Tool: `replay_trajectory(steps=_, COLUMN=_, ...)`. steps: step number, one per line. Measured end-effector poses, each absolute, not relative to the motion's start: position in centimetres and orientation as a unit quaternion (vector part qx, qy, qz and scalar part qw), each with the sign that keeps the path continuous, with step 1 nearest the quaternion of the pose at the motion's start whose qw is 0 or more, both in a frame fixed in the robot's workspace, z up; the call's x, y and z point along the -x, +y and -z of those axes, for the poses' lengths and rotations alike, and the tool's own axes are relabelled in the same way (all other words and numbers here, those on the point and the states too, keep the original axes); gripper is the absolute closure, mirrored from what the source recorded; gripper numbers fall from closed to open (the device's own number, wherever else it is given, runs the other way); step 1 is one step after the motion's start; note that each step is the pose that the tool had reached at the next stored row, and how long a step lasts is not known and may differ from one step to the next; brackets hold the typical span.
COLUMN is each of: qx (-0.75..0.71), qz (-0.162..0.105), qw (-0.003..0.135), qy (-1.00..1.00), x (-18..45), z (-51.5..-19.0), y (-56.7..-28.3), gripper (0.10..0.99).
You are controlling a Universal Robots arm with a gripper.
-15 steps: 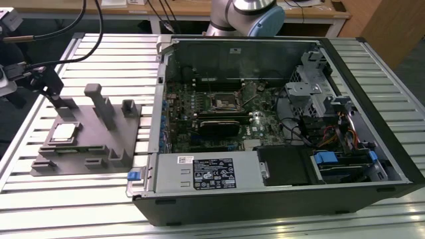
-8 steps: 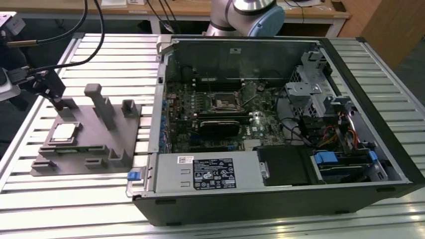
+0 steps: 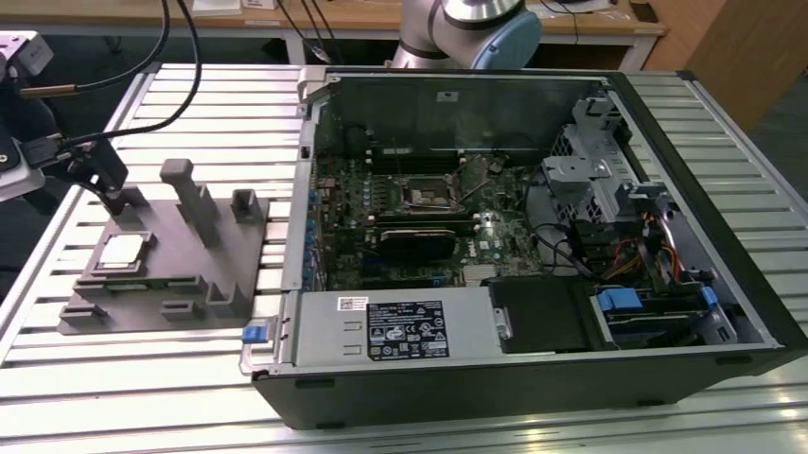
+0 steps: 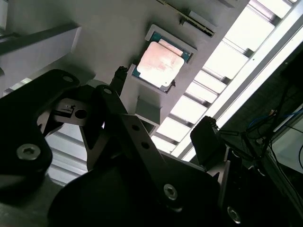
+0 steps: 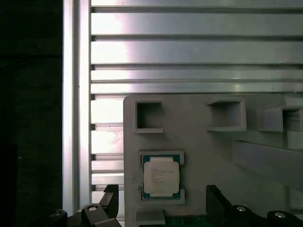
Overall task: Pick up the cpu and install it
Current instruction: 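Pick up the cpu and move it towards the insertion slot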
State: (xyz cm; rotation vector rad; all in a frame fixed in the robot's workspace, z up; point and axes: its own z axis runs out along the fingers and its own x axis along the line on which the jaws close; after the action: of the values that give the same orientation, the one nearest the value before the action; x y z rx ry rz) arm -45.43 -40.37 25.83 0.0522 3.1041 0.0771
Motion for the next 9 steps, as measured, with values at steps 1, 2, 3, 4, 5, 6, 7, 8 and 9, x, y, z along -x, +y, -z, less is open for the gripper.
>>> replay_trajectory(steps=1, qx=-0.017, qz=-0.025, qw=0.018, qy=0.999, x=45.43, z=-25.74, y=-40.36, gripper=0.267)
replay_trajectory(steps=2, qx=-0.017, qz=-0.025, qw=0.018, qy=0.999, x=45.43, z=-25.63, y=-40.37, gripper=0.267)
replay_trajectory(steps=3, qx=-0.017, qz=-0.025, qw=0.018, qy=0.999, x=45.43, z=-25.53, y=-40.37, gripper=0.267)
replay_trajectory(steps=4, qx=-0.017, qz=-0.025, qw=0.018, qy=0.999, x=45.43, z=-25.44, y=-40.37, gripper=0.267)
replay_trajectory(steps=5, qx=-0.017, qz=-0.025, qw=0.018, qy=0.999, x=45.43, z=-25.34, y=-40.36, gripper=0.267)
replay_trajectory(steps=6, qx=-0.017, qz=-0.025, qw=0.018, qy=0.999, x=45.43, z=-25.24, y=-40.36, gripper=0.267)
replay_trajectory(steps=7, qx=-0.017, qz=-0.025, qw=0.018, qy=0.999, x=45.43, z=-25.14, y=-40.37, gripper=0.267)
replay_trajectory(steps=8, qx=-0.017, qz=-0.025, qw=0.018, qy=0.999, x=45.43, z=-25.04, y=-40.37, gripper=0.267)
replay_trajectory(steps=9, qx=-0.017, qz=-0.025, qw=0.018, qy=0.999, x=45.43, z=-24.94, y=-40.36, gripper=0.267)
